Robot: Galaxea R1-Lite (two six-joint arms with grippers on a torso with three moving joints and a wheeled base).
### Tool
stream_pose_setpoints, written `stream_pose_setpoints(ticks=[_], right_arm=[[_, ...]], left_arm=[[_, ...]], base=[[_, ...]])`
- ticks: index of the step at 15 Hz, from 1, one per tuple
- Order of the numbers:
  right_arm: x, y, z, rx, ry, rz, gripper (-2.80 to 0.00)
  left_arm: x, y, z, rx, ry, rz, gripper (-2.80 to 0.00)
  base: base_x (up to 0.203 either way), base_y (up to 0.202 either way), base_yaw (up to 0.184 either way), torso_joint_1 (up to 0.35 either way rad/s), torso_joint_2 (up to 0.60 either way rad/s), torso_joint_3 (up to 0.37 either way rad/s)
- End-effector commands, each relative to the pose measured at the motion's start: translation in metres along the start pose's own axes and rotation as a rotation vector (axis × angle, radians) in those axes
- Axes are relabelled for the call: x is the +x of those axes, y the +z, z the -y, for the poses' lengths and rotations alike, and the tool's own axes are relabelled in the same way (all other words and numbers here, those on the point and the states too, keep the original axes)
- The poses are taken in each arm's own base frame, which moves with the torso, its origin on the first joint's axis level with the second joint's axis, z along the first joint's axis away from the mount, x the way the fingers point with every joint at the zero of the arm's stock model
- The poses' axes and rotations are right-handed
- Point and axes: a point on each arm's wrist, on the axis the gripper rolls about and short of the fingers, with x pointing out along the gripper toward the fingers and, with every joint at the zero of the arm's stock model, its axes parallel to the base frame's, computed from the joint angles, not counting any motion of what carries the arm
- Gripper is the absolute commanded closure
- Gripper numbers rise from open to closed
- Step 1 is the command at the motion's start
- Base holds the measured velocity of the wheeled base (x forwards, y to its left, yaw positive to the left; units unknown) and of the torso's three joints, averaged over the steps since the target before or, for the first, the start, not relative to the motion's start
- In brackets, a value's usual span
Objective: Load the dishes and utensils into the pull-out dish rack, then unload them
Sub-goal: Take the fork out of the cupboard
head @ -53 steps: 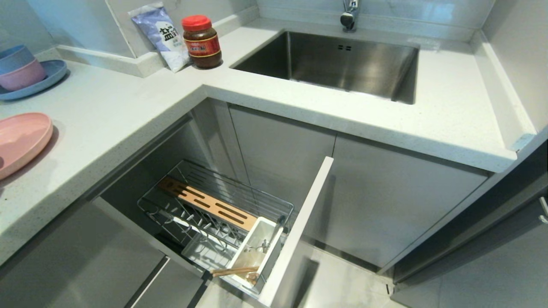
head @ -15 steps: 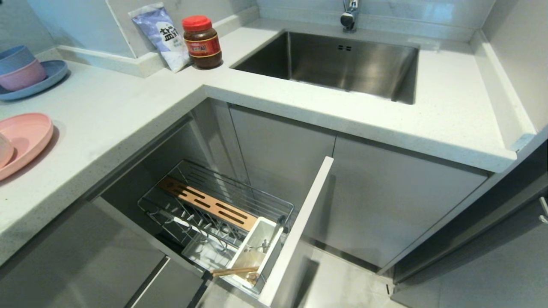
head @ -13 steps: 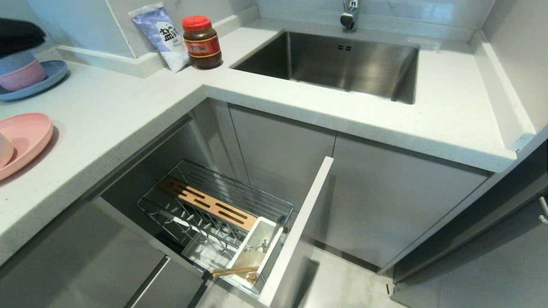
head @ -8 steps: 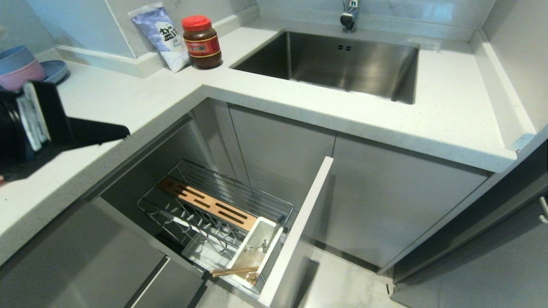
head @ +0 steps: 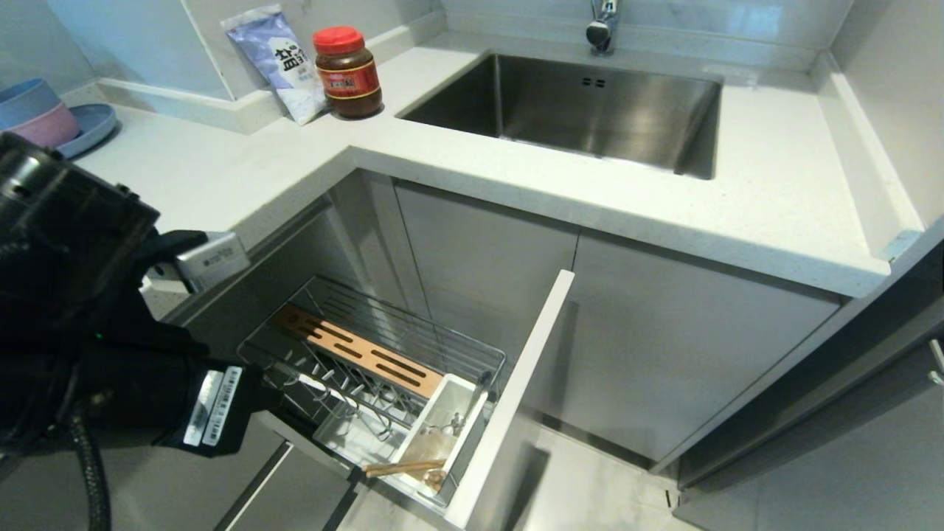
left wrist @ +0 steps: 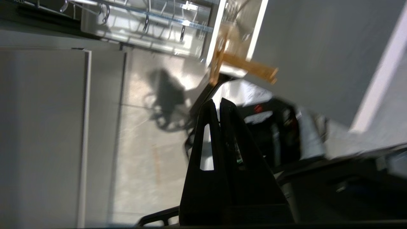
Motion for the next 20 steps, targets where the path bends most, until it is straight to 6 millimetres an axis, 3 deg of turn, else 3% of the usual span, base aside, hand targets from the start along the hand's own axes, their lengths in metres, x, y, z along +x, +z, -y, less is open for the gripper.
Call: stream_pose_setpoints(ticks=[1,4,6,10,15,20], right_arm=[[0.000,0.000,0.000,0.000,0.000,0.003,0.00],[0.000,0.000,0.000,0.000,0.000,0.001,0.00],[0.000,0.000,0.000,0.000,0.000,0.002,0.00],[0.000,0.000,0.000,0.000,0.000,0.002,0.00],[0.000,0.000,0.000,0.000,0.000,0.002,0.00],[0.000,0.000,0.000,0.000,0.000,0.002,0.00]], left_arm=[[0.019,-0.011,0.003,0.069,0.010,-0.033,0.00],[0.042,-0.028,0.007,0.202,-0.029,0.024,0.00],[0.048,-0.033,0.010,0.253,-0.128,0.070,0.00],[0.069,-0.044,0.012,0.390,-0.143,0.132,0.00],[0.094,-0.047,0.019,0.591,-0.133,0.029,0.00],[0.109,-0.048,0.025,0.677,-0.143,-0.015,0.00]], base=[[0.000,0.000,0.000,0.000,0.00,0.000],[0.000,0.000,0.000,0.000,0.00,0.000],[0.000,0.000,0.000,0.000,0.00,0.000],[0.000,0.000,0.000,0.000,0.00,0.000],[0.000,0.000,0.000,0.000,0.00,0.000],[0.000,0.000,0.000,0.000,0.00,0.000]])
